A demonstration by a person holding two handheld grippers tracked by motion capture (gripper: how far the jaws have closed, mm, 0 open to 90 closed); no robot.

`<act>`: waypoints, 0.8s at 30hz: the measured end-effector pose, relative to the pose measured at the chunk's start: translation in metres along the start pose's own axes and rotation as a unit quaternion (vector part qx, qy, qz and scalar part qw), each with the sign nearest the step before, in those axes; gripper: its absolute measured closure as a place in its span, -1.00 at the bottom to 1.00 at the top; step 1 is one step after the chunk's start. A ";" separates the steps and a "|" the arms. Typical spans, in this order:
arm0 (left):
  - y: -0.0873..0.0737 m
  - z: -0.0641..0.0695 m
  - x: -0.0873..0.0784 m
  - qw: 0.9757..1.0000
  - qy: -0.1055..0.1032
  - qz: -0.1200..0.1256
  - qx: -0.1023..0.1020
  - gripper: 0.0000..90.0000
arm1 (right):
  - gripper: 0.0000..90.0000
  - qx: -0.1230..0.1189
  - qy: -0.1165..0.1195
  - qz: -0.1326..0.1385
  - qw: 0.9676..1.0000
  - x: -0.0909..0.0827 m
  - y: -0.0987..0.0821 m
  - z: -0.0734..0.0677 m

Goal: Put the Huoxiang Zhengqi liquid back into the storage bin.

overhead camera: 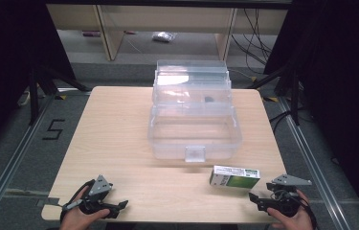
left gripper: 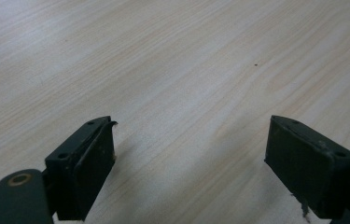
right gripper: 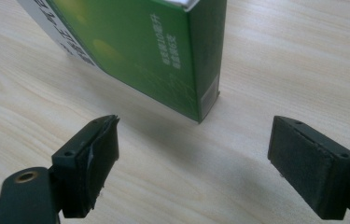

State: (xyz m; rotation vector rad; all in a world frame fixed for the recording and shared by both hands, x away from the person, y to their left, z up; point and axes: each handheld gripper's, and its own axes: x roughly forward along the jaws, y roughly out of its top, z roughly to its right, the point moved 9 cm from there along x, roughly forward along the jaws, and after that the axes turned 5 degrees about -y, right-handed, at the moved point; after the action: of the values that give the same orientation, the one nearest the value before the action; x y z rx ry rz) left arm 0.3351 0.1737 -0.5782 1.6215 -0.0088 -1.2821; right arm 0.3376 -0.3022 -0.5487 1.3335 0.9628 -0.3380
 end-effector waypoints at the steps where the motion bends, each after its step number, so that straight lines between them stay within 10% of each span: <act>1: -0.002 -0.001 -0.002 1.000 -0.003 -0.011 0.009 -0.66 | -0.62 0.001 0.000 -0.002 1.000 -0.001 0.000 0.000; 3: -0.001 -0.001 -0.001 1.000 -0.003 -0.010 0.008 -0.66 | -0.62 -0.027 -0.009 0.011 1.000 -0.001 0.003 0.005; 9: 0.000 -0.001 0.000 1.000 0.002 -0.002 -0.003 -0.66 | -0.62 -0.003 -0.001 0.011 1.000 -0.008 0.010 0.000; 24: -0.001 0.000 0.000 1.000 -0.002 -0.002 -0.002 -0.66 | -0.63 -0.088 0.015 -0.014 0.996 -0.022 0.037 -0.011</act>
State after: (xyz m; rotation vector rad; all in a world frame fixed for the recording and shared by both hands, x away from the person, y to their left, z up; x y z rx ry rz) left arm 0.3347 0.1738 -0.5785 1.6153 -0.0056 -1.2878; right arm 0.3468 -0.2896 -0.5074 1.1680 1.0141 -0.2491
